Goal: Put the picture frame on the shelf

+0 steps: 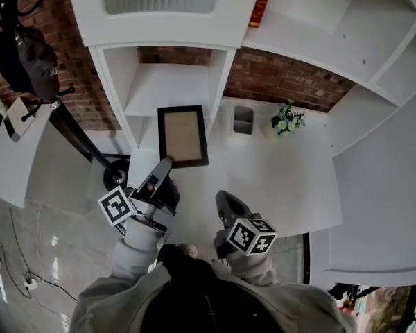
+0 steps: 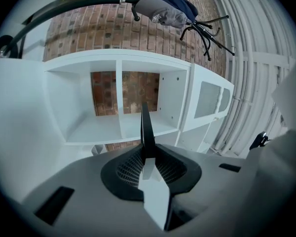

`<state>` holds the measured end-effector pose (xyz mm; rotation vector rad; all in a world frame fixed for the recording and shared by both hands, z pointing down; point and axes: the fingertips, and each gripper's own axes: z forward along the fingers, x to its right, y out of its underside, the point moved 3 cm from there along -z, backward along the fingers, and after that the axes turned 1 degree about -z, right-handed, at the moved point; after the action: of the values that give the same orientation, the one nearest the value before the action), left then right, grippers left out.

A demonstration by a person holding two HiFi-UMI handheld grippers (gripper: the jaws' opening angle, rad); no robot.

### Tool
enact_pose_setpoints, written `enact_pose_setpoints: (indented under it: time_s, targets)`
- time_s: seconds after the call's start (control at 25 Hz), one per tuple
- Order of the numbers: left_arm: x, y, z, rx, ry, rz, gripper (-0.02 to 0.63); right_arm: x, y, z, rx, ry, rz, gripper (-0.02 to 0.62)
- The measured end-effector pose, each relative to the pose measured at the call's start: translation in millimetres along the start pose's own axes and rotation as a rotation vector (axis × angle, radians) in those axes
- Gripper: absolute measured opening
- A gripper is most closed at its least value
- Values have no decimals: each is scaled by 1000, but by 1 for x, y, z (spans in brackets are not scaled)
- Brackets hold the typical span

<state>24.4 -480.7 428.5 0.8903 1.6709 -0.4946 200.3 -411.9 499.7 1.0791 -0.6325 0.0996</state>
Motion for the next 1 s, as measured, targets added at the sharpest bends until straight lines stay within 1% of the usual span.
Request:
enact_pose_setpoints:
  time_s: [0.16,0.32,0.44,0.6,1.0]
  targets:
    - [4,-17,20,0,11,1,71,-1,-8,3,11,29,8,-2]
    - [2,-31,36,8,0,-11,71,-6,-14,5,22,53,16,-1]
    - [-5,-41,46,27,-20,-29,71,-7,-15,7,28,67,19,-1]
    - [-19,-49,53,67,-68,-67,71,-9,-13,10,24,86,17,-2]
    - [-44,-67,66,112,-132,-92,71,-5,-12,18,22,126,13,-1]
